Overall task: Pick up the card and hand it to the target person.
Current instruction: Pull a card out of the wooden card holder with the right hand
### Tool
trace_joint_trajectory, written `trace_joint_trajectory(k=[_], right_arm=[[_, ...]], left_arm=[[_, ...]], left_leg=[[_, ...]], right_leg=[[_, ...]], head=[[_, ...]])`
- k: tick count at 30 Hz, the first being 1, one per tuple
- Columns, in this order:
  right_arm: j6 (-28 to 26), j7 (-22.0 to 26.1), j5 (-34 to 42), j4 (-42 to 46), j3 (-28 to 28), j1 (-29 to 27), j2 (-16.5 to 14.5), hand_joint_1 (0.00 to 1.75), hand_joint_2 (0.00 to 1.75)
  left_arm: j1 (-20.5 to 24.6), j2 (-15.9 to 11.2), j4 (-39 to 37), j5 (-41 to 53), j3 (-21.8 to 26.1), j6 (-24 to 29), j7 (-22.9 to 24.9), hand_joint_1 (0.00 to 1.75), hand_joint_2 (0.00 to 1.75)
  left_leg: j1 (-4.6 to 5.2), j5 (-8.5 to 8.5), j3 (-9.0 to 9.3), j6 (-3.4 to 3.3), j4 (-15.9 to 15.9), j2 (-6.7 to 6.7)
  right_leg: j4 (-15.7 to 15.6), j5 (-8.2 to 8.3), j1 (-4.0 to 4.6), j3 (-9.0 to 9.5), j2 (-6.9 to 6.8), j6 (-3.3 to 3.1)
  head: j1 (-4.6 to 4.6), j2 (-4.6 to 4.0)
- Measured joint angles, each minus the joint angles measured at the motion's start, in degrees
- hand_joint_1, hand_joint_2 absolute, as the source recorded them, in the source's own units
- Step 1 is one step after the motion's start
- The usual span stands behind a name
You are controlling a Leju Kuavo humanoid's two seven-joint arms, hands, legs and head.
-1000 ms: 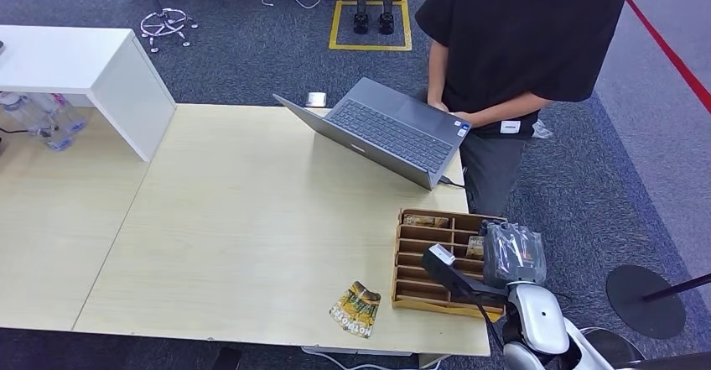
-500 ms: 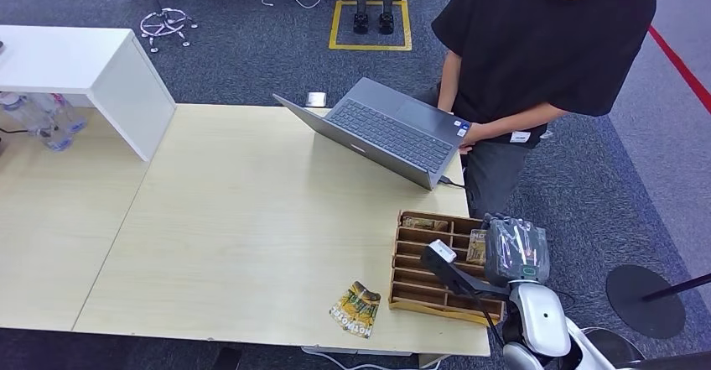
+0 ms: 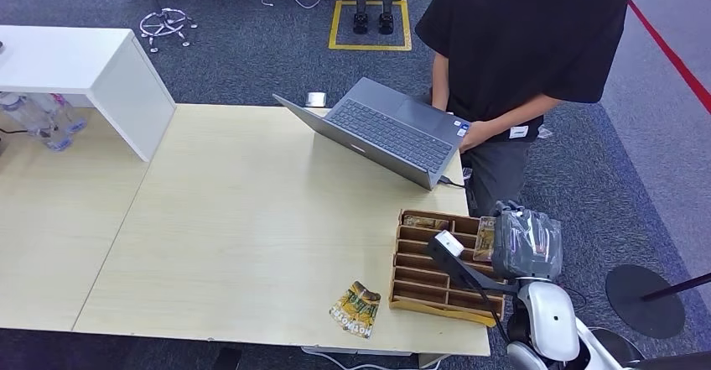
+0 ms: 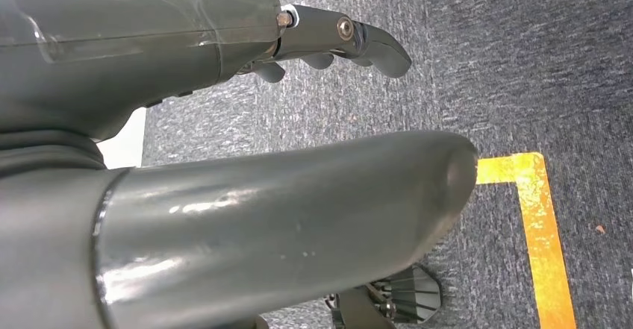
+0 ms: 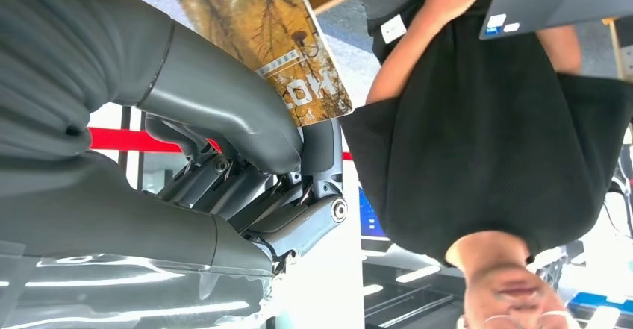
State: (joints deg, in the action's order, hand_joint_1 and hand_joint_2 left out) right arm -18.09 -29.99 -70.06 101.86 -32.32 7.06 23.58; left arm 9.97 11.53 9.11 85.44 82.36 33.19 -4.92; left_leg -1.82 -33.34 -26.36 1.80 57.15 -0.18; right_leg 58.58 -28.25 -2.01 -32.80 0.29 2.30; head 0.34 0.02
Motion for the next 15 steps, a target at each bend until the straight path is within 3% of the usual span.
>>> trace_joint_trajectory(k=[15], right_arm=[[-4.8,-0.1,-3.9,4.2,4.9,-1.7,0.0,1.75,1.75]], left_arm=[[0.0,0.0,0.0,0.0,0.0,-0.2,-0.2,0.0,0.0]], left_leg=[[0.0,0.0,0.03,0.0,0.0,0.0]], right_leg=[[0.0,0.0,0.0,0.0,0.0,0.0]], head=[[0.0,0.0]])
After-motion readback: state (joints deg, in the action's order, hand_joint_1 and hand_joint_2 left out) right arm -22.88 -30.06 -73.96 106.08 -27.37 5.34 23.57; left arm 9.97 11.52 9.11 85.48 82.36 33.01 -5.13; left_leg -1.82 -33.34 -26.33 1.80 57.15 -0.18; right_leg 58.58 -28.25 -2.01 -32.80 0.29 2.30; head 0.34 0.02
